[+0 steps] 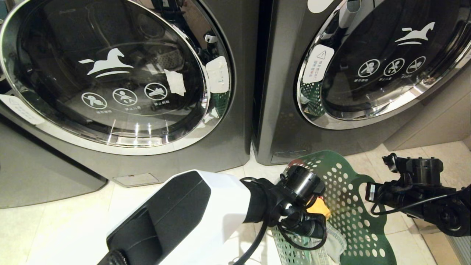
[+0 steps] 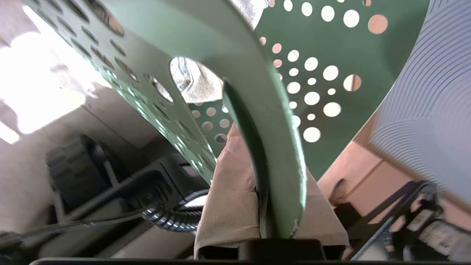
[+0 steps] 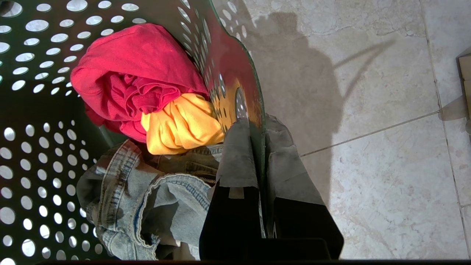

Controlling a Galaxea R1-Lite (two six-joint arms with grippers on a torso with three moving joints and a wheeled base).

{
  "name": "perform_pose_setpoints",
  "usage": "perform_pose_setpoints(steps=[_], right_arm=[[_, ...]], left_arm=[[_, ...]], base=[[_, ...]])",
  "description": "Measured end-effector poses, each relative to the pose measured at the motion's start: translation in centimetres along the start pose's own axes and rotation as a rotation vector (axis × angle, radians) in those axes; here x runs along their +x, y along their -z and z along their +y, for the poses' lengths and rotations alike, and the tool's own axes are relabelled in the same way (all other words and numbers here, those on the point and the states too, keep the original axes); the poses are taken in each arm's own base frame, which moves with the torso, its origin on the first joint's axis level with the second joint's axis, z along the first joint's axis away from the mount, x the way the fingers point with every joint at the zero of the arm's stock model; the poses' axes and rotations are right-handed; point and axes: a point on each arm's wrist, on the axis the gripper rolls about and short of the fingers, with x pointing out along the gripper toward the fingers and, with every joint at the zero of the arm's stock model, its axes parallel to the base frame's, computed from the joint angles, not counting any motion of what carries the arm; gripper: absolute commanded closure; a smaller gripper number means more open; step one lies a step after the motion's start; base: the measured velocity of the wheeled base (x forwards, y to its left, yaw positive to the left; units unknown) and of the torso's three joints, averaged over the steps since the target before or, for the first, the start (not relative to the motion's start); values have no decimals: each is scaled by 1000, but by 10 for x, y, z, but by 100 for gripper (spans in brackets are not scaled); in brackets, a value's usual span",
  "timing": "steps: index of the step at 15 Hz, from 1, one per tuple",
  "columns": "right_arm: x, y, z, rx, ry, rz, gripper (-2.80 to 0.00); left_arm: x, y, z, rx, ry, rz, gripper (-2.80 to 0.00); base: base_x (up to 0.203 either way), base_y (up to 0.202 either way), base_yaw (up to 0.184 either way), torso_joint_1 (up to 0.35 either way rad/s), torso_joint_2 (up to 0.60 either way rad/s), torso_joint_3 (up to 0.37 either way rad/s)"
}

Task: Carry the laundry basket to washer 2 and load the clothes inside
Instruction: Pick up the clothes basket and put it beside the washing machine

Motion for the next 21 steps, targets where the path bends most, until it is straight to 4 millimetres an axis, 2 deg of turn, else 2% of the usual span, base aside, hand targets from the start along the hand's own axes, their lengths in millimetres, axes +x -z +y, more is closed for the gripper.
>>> perform_pose_setpoints(steps=[8,9,12,21], right_arm=[[-5,2,-1,2,1,4,0],[-5,2,-1,2,1,5,0],[-5,2,-1,1,2,6,0],[-5,10,-2,5,-1,36,0]], left_arm=[[5,3,3,34,-10,13,0],[5,3,3,39,-11,15,-280],[6,4,4,93,-13,20,-280],[-4,2,7,62,-84,21,-280]], base=[[0,0,0,0,0,0],[0,0,0,0,0,0],[0,0,0,0,0,0],[0,0,0,0,0,0]])
